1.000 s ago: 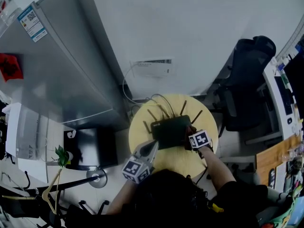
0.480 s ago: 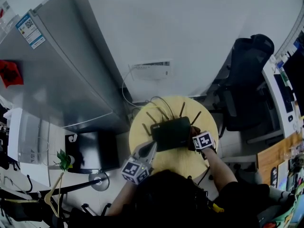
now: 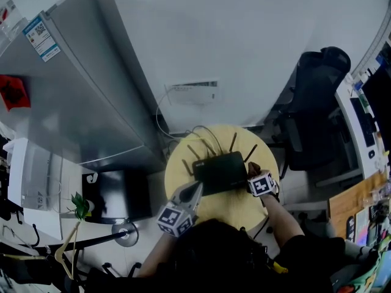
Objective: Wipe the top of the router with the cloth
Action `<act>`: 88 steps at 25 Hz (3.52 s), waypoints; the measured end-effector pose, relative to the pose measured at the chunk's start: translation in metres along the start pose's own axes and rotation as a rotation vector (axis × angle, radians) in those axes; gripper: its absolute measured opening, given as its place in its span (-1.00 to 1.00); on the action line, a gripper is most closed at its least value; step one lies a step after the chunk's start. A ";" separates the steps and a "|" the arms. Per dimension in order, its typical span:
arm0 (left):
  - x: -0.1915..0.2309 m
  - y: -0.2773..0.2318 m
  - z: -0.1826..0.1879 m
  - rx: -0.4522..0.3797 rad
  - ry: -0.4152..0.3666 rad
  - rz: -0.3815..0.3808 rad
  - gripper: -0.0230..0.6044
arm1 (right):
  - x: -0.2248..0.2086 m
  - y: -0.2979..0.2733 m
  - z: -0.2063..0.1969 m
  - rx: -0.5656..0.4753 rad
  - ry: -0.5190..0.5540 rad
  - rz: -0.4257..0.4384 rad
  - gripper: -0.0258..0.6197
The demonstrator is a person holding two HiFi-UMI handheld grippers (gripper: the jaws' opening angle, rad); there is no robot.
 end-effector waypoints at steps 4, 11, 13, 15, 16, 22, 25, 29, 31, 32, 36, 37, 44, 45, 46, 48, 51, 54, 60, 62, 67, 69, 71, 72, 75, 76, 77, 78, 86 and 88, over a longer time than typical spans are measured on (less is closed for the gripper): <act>0.000 0.002 0.002 -0.016 0.005 0.015 -0.92 | 0.007 0.020 0.011 -0.050 0.087 0.006 -0.73; 0.006 0.015 -0.007 -0.026 0.031 0.064 -0.92 | 0.054 0.043 0.038 -0.146 0.481 0.124 -0.73; 0.007 0.021 -0.009 -0.028 0.039 0.090 -0.92 | 0.076 0.050 0.057 -0.171 0.617 0.125 -0.73; 0.010 0.029 -0.009 -0.034 0.054 0.132 -0.92 | 0.097 0.047 0.075 -0.186 0.722 0.133 -0.73; 0.012 0.034 -0.008 -0.040 0.060 0.153 -0.92 | 0.108 0.044 0.083 -0.188 0.768 0.137 -0.73; 0.025 0.065 -0.011 -0.074 0.077 0.265 -0.92 | 0.167 0.016 0.127 -0.157 1.054 0.078 -0.73; 0.031 0.084 -0.013 -0.080 0.090 0.316 -0.92 | 0.193 0.008 0.145 -0.147 1.156 0.036 -0.73; 0.038 0.110 -0.018 -0.085 0.118 0.390 -0.92 | 0.205 -0.019 0.148 -0.117 1.306 -0.064 -0.73; 0.041 0.120 -0.021 -0.083 0.124 0.419 -0.92 | 0.206 -0.030 0.147 -0.084 1.325 -0.073 -0.73; 0.042 0.124 -0.022 -0.082 0.124 0.431 -0.92 | 0.207 -0.034 0.146 -0.069 1.320 -0.064 -0.73; 0.043 0.133 -0.024 -0.085 0.129 0.452 -0.92 | 0.210 -0.038 0.141 -0.012 1.276 -0.003 -0.73; 0.044 0.133 -0.024 -0.082 0.130 0.451 -0.92 | 0.211 -0.038 0.139 0.012 1.273 0.015 -0.73; 0.044 0.124 -0.022 -0.092 0.130 0.417 -0.92 | 0.218 -0.031 0.118 0.179 1.272 0.116 -0.72; 0.043 0.123 -0.021 -0.093 0.131 0.412 -0.92 | 0.218 -0.029 0.116 0.190 1.255 0.131 -0.72; 0.043 0.121 -0.021 -0.091 0.128 0.406 -0.92 | 0.217 -0.028 0.114 0.198 1.235 0.145 -0.72; 0.042 0.119 -0.020 -0.089 0.119 0.396 -0.92 | 0.216 -0.025 0.112 0.209 1.198 0.167 -0.72; 0.040 0.116 -0.020 -0.091 0.114 0.385 -0.92 | 0.215 -0.021 0.107 0.218 1.163 0.198 -0.72; 0.039 0.113 -0.020 -0.094 0.110 0.379 -0.92 | 0.217 -0.017 0.102 0.232 1.131 0.238 -0.72; 0.035 0.112 -0.020 -0.091 0.105 0.371 -0.92 | 0.221 -0.008 0.086 0.256 1.140 0.291 -0.72; 0.035 0.112 -0.021 -0.093 0.105 0.371 -0.92 | 0.223 -0.006 0.082 0.277 1.133 0.324 -0.72; 0.031 0.110 -0.020 -0.091 0.098 0.359 -0.92 | 0.223 -0.002 0.072 0.324 1.101 0.402 -0.72; 0.029 0.108 -0.020 -0.090 0.098 0.354 -0.92 | 0.222 -0.001 0.069 0.329 1.090 0.423 -0.72; 0.028 0.107 -0.019 -0.090 0.095 0.349 -0.92 | 0.222 0.000 0.066 0.327 1.077 0.434 -0.72; 0.028 0.106 -0.020 -0.088 0.095 0.346 -0.92 | 0.222 0.001 0.065 0.325 1.070 0.439 -0.72; 0.026 0.104 -0.021 -0.080 0.098 0.335 -0.92 | 0.221 0.003 0.062 0.320 1.052 0.456 -0.72; 0.025 0.103 -0.021 -0.076 0.100 0.330 -0.92 | 0.220 0.003 0.061 0.317 1.048 0.465 -0.72; 0.025 0.102 -0.022 -0.071 0.101 0.324 -0.92 | 0.219 0.003 0.060 0.315 1.043 0.478 -0.72; 0.024 0.100 -0.023 -0.068 0.100 0.319 -0.92 | 0.218 0.003 0.058 0.312 1.036 0.495 -0.72; 0.024 0.090 -0.019 -0.069 0.079 0.294 -0.92 | 0.196 0.001 0.057 0.326 0.991 0.599 -0.72; 0.025 0.087 -0.018 -0.065 0.078 0.291 -0.92 | 0.184 0.008 0.072 0.277 0.990 0.561 -0.72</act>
Point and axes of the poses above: the fingertips, and each gripper's own axes: y backward along the fingers, x to its left, z out of its top, the point moved 9 cm from there along y, backward along the fingers, and after that the axes turned 3 degrees about z, right-handed, at the moved point
